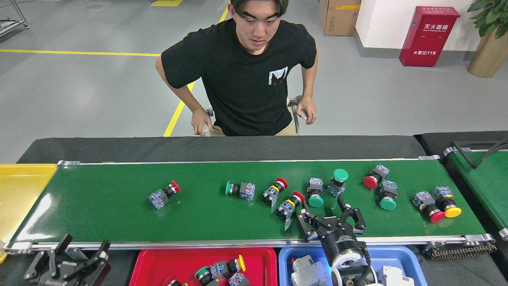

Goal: Pick switch part from conveyor to tray

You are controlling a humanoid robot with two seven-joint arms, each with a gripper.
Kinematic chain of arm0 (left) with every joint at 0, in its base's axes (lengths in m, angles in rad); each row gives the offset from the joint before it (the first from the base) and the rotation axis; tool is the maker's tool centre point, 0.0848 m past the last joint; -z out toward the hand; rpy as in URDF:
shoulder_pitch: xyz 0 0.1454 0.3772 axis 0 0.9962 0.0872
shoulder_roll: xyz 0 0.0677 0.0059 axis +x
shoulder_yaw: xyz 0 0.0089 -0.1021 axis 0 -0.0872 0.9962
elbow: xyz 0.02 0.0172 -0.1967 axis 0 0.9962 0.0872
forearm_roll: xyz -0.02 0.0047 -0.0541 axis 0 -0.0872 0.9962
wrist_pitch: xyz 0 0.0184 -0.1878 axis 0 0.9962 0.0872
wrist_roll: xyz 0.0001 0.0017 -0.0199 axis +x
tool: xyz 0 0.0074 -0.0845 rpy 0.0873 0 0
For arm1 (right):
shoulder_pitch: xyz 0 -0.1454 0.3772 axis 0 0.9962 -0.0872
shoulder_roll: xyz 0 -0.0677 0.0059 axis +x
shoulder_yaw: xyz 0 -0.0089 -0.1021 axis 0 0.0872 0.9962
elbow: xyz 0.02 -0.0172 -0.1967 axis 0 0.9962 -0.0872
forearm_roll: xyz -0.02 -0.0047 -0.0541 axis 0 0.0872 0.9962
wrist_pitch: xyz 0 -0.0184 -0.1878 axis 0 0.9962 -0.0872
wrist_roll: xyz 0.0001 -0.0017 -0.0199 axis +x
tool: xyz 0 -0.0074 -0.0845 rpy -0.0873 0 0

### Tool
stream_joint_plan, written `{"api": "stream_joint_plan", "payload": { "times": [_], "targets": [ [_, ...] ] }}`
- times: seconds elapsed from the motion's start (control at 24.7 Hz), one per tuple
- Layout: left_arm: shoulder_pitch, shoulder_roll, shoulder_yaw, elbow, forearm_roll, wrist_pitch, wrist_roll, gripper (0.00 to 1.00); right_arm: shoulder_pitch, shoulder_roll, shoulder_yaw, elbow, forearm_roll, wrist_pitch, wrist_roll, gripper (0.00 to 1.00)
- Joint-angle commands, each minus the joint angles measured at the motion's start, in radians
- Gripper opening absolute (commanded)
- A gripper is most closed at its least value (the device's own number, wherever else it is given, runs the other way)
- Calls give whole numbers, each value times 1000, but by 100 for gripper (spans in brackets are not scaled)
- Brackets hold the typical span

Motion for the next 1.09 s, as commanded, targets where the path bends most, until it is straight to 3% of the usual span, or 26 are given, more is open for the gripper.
{"api": "stream_joint_plan", "payload": {
  "times": [0.0,0.12,0.16,0.24,0.32,0.45,0.65,0.81,0.93,0.97,1.05],
  "targets": [
    [-60,34,-48,72,4,-3,9,100,-43,18,4,35,1,3,1,98],
    [-134,43,-105,158,3,-22,9,100,-103,48,16,134,0,3,1,97],
    [-153,43,-114,181,3,-23,9,100,-126,52,17,164,0,3,1,89],
    [-190,38,-122,230,-3,-23,9,100,-156,54,27,204,0,1,0,55],
    [-232,38,-143,280,-5,-15,9,100,-169,43,47,219,-2,-2,0,28],
    [-304,38,-159,382,-5,-3,9,100,-173,31,57,230,-9,-10,1,11],
    [-376,41,-159,501,-5,0,10,99,-167,29,59,216,-15,-36,0,3],
    [-376,34,-157,512,-5,3,10,92,-98,28,73,71,-18,-114,-6,2],
    [-377,29,-157,514,-3,38,12,74,8,5,106,-110,-18,-205,-6,2],
    [-379,27,-157,514,0,47,12,57,68,-14,139,-198,-18,-254,-5,2],
    [-379,24,-157,515,3,47,12,35,150,-40,201,-293,-14,-309,-5,5]
  ]
}}
